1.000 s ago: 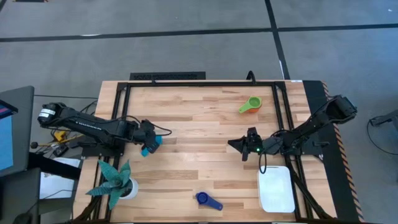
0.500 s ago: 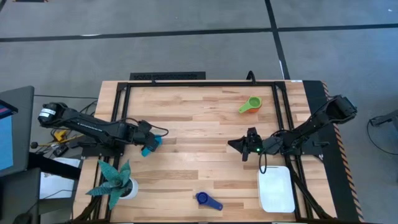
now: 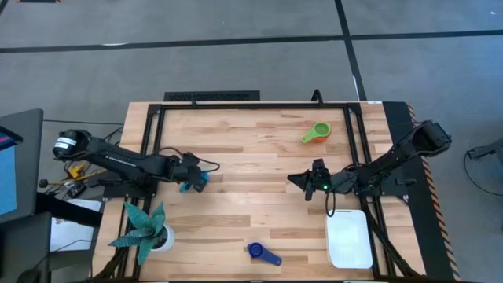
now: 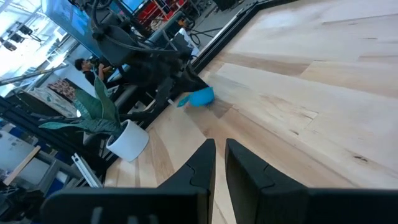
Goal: Nest measuring cups in basket
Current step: Stack the light blue measuring cup on the green measuring cup
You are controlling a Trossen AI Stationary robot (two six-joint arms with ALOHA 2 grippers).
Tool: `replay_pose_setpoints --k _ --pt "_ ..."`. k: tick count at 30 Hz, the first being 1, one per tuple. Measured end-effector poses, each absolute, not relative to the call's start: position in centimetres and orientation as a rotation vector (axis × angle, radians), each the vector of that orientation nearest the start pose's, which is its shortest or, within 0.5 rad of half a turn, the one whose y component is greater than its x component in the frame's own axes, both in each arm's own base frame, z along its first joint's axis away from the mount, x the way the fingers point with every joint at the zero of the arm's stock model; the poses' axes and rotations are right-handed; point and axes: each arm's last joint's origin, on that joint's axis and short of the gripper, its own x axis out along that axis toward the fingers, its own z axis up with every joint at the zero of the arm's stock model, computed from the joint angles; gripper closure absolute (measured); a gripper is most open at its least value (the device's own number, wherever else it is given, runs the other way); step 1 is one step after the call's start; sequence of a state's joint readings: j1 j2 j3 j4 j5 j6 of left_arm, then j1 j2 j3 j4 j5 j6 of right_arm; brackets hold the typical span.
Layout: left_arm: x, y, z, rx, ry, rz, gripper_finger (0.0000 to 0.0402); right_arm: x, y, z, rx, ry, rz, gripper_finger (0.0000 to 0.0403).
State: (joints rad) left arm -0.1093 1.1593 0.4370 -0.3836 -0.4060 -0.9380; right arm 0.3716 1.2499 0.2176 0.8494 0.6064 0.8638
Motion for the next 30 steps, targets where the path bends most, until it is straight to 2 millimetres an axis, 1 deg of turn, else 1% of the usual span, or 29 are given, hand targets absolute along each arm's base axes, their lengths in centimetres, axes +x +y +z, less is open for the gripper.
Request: replay_pose_setpoints --k 3,6,9,12,16,19,24,26,30 --pt "19.2 -0.9 14.7 -0.547 0.741 0.7 0.0399 19.6 5.9 15.8 0.772 0.051 -0.286 0.034" --pt "20.3 -0.9 15.6 -0.537 0.605 0.654 0.0401 19.6 5.9 15.8 0.774 0.051 -0.285 0.034" --pt "21.0 -0.9 16.3 -0.522 0.526 0.603 0.0401 19.5 6.1 15.8 0.796 0.052 -0.277 0.034" --pt "21.3 -1.0 16.7 -0.51 0.51 0.584 0.0401 19.4 6.4 15.8 0.797 0.059 -0.26 0.034" --pt "21.2 -1.0 16.7 -0.499 0.529 0.601 0.0397 19.3 6.7 15.8 0.796 0.064 -0.247 0.034" --pt "21.2 -0.9 16.7 -0.463 0.557 0.602 0.0376 19.3 6.7 15.8 0.799 0.064 -0.247 0.034" --pt "21.3 -0.1 16.5 -0.412 0.586 0.599 0.0318 19.3 6.7 15.8 0.799 0.064 -0.248 0.034" --pt "21.6 0.3 16.1 -0.414 0.613 0.575 0.0294 19.3 6.7 15.8 0.799 0.064 -0.248 0.034" --pt "23.1 0.6 15.2 -0.409 0.604 0.479 0.026 19.3 6.7 15.8 0.8 0.062 -0.247 0.034"
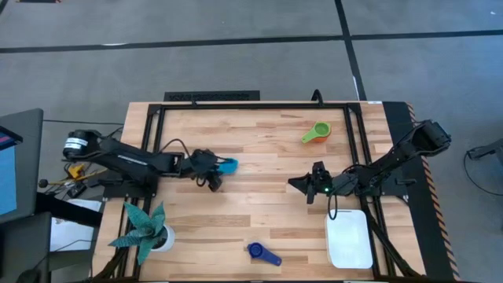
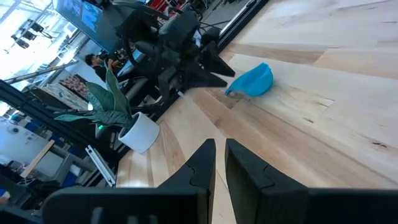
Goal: Nest measuring cups in basket
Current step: Stack the light blue measuring cup on the green measuring cup
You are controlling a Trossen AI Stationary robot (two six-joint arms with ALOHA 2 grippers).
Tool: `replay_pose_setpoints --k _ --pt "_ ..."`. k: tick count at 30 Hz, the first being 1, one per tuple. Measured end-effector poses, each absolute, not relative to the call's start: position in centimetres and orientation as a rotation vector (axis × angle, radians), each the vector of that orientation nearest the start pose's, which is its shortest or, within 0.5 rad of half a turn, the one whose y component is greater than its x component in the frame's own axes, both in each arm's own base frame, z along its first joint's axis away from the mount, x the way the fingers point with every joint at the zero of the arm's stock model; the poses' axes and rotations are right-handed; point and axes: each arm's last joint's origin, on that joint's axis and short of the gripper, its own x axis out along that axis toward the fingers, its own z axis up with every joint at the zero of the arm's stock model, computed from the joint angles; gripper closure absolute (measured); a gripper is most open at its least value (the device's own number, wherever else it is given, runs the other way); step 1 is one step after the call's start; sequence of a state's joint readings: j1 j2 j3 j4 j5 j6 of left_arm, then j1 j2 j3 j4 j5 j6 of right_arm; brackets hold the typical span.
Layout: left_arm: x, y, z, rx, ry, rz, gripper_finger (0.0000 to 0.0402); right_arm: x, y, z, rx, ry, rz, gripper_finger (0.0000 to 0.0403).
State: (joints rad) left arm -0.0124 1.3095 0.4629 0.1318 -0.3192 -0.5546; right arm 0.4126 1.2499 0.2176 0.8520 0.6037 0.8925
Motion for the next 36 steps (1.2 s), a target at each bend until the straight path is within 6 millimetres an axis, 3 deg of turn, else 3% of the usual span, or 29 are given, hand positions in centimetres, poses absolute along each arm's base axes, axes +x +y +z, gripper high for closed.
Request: replay_pose_setpoints --k 6,13,23,27,32,36 --pt "24.4 2.2 14.2 -0.425 0.537 0.528 0.0245 19.4 6.7 15.8 0.823 0.06 -0.245 0.034" --pt "24.2 4.5 14.1 -0.454 0.514 0.616 0.0244 19.3 6.7 15.8 0.822 0.064 -0.247 0.034" --pt "24.5 4.4 12.2 -0.521 0.618 0.563 0.0245 19.4 6.5 15.8 0.835 0.054 -0.264 0.034" --pt "24.7 4.1 11.6 -0.515 0.631 0.554 0.028 19.5 6.2 15.8 0.863 0.035 -0.293 0.034" --pt "25.4 3.6 12.0 -0.532 0.556 0.503 0.0377 20.5 6.5 15.8 0.778 0.083 -0.317 0.034" --pt "26.6 2.9 13.9 -0.55 0.309 0.478 0.0382 22.6 7.2 16.0 0.675 0.088 -0.362 0.034"
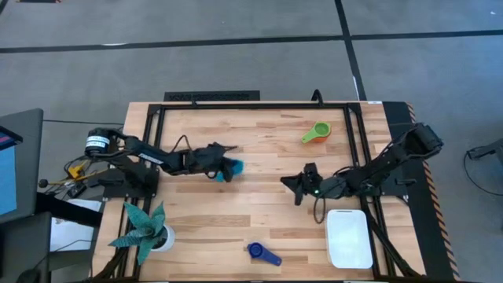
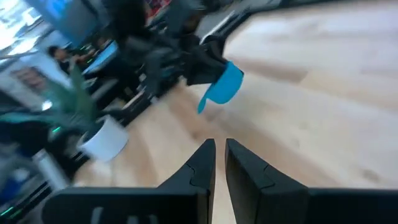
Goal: Nest measuring cups in basket
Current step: Stack the light blue measuring cup on the green measuring cup
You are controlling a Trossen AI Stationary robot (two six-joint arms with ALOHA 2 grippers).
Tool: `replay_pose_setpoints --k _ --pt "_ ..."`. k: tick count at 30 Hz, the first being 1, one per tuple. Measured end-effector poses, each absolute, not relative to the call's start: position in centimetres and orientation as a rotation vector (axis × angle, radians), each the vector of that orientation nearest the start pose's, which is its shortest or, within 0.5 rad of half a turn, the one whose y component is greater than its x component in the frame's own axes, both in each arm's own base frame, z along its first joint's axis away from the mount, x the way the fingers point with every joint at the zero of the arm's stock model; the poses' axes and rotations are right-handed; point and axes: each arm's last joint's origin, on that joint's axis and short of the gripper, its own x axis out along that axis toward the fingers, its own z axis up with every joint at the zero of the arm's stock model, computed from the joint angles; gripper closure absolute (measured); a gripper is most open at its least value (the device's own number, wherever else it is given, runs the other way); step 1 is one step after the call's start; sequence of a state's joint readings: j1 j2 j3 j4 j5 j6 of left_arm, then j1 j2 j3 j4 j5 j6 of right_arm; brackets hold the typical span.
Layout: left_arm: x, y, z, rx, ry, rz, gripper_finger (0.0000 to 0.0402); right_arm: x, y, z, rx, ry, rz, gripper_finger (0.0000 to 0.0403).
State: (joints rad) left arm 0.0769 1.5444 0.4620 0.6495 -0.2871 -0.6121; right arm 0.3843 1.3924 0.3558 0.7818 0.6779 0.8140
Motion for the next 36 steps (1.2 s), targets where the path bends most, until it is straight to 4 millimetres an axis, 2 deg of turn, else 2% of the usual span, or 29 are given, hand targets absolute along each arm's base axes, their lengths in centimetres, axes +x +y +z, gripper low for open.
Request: replay_pose_setpoints --k 8,12,16,21,25,30,36 --pt "27.1 -0.4 17.2 -0.473 -0.117 0.679 0.0394 26.7 8.0 17.6 0.442 0.04 -0.48 0.034" --pt "27.5 -1.5 18.6 -0.543 -0.256 0.646 0.0383 28.3 8.4 18.7 0.341 0.043 -0.441 0.0328" --pt "28.8 -2.0 19.8 -0.609 -0.313 0.612 0.0366 29.9 8.5 19.9 0.363 0.033 -0.327 0.0283" --pt "31.0 -2.6 21.5 -0.609 -0.344 0.53 0.0377 31.7 8.2 20.1 0.365 0.053 -0.288 0.0208" --pt "32.3 -2.9 22.8 -0.563 -0.319 0.472 0.0386 32.0 8.1 20.2 0.367 0.049 -0.299 0.0185" --pt "32.9 -3.2 23.6 -0.534 -0.305 0.464 0.0376 32.0 7.9 20.8 0.385 0.015 -0.301 0.0209" --pt "33.0 -3.2 23.6 -0.526 -0.287 0.469 0.0377 32.0 7.3 20.9 0.401 -0.008 -0.369 0.0285"
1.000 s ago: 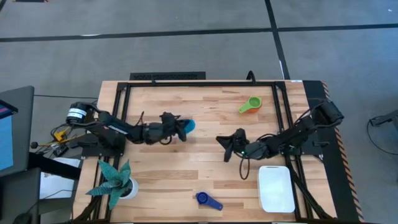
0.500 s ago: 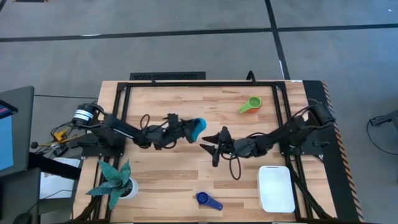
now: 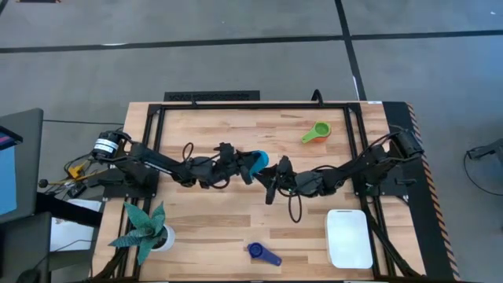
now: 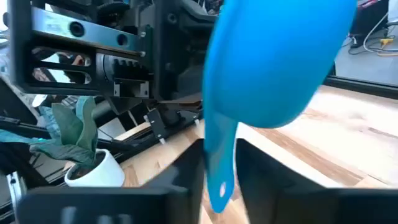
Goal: Nest measuring cups in basket
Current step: Stack the light blue measuring cup on the green measuring cup
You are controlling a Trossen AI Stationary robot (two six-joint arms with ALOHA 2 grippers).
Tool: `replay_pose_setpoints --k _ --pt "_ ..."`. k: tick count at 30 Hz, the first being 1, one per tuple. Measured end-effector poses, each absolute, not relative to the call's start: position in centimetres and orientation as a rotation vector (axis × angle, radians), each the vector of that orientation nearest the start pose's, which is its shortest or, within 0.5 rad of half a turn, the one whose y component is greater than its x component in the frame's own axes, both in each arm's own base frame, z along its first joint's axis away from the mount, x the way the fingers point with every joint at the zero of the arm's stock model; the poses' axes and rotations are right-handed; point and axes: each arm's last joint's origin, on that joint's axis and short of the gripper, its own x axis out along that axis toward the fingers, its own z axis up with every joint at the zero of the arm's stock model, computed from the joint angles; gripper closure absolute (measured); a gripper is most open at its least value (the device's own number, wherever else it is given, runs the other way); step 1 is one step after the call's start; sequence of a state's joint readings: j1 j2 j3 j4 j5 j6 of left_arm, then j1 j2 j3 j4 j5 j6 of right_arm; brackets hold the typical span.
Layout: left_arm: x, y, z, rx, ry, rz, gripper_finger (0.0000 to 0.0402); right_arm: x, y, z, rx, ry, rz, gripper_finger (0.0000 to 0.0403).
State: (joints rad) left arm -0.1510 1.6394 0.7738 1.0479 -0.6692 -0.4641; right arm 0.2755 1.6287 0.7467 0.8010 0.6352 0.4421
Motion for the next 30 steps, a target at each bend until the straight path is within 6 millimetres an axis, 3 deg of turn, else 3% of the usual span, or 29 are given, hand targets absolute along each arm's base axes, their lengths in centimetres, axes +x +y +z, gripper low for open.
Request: replay_pose_setpoints --k 6,16,23,30 --pt "33.1 -3.2 23.4 -0.516 -0.268 0.457 0.0376 32.1 6.8 20.8 0.403 -0.009 -0.398 0.0385" --pt "33.1 -3.2 22.7 -0.409 -0.171 0.499 0.0317 31.3 6.3 20.3 0.638 -0.022 -0.383 0.0395" --pt "33.0 -3.3 22.3 -0.343 -0.105 0.499 0.0274 25.9 3.2 18.7 0.79 -0.114 -0.453 0.0398" --pt "33.1 -3.4 21.5 -0.265 -0.005 0.486 0.0264 19.7 0.7 17.0 0.905 -0.197 -0.518 0.0398"
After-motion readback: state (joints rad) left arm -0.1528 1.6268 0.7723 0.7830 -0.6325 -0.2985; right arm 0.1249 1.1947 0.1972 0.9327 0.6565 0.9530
